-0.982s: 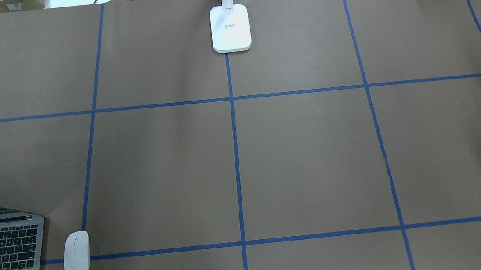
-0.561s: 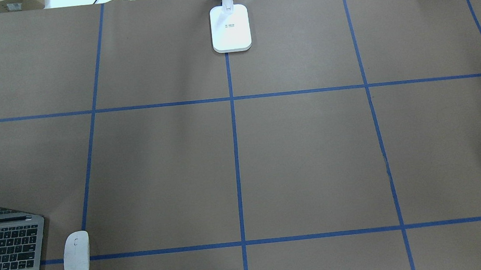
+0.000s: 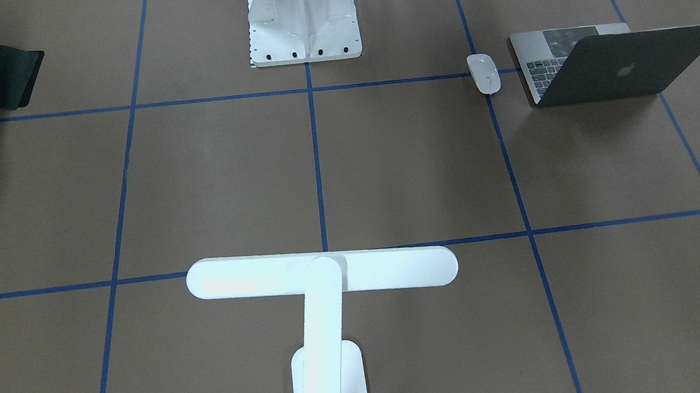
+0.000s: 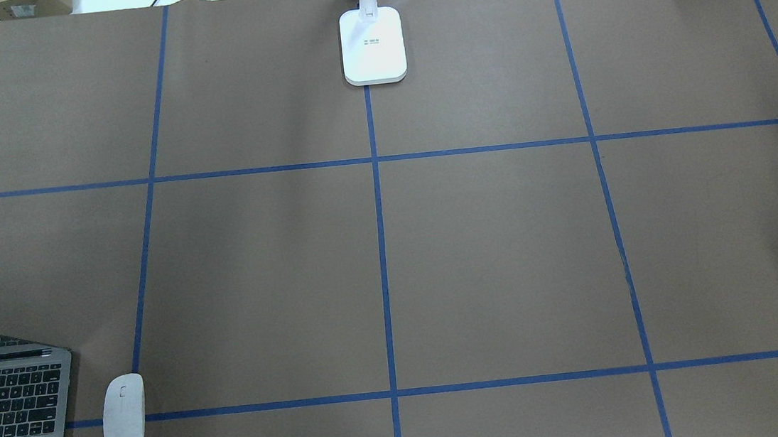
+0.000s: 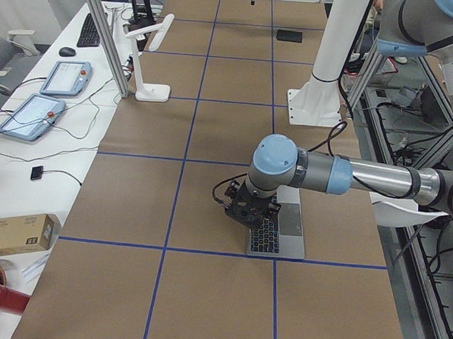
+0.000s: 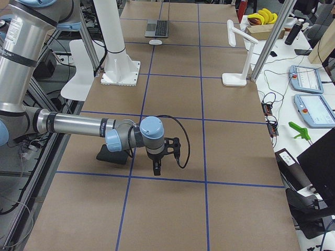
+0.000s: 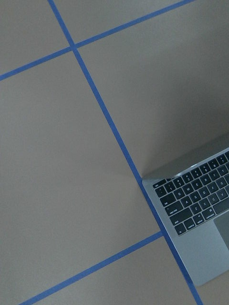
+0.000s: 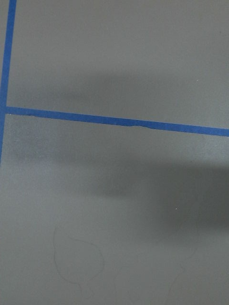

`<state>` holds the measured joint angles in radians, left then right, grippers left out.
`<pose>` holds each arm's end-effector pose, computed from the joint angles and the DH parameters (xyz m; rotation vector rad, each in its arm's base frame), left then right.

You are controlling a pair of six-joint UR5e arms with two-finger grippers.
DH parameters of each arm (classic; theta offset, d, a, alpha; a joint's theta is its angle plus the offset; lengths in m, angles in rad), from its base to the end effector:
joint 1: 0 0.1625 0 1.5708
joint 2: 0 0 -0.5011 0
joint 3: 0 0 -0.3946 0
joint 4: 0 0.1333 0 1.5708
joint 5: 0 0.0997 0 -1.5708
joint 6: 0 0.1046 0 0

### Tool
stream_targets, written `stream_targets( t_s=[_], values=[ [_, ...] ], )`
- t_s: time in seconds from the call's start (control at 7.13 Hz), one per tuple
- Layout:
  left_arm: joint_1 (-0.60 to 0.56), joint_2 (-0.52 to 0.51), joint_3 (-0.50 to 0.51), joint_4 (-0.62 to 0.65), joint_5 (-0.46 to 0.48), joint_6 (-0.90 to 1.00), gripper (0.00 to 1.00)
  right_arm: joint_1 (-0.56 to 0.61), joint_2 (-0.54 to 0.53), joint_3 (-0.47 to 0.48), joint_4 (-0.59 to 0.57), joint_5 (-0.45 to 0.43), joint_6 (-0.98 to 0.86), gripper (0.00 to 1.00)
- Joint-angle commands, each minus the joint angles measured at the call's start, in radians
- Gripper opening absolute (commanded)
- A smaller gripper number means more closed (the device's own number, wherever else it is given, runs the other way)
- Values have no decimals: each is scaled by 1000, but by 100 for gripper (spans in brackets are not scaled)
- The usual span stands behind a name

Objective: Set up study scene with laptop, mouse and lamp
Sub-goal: 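Lower the left gripper and grasp the top edge of the laptop screen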

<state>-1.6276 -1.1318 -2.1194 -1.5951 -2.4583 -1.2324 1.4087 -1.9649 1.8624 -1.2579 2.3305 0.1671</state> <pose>-0.0684 -0.2834 0.6251 -0.4112 0.8563 -1.1385 0.0099 -0.3192 0.7189 0.0734 -0.7794 -0.0752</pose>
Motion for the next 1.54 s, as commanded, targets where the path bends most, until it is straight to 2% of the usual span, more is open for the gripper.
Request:
stream_targets(
  t_s=[0.0,0.28,0.56,0.84,1.4],
  values=[
    [0,0,1,-9,-25,-86,100,1,-9,0,0,26,0,100],
    [6,0,-1,-38,-34,-186,100,0,-20,0,15,26,-1,100],
    [57,-2,1,-69,-41,-257,100,1,-29,0,21,26,-1,100],
    [138,-3,7,-158,-39,-379,100,1,-31,0,22,29,-1,100],
    [199,-13,7,-201,-28,-493,100,1,-31,0,23,30,-1,100]
  ],
)
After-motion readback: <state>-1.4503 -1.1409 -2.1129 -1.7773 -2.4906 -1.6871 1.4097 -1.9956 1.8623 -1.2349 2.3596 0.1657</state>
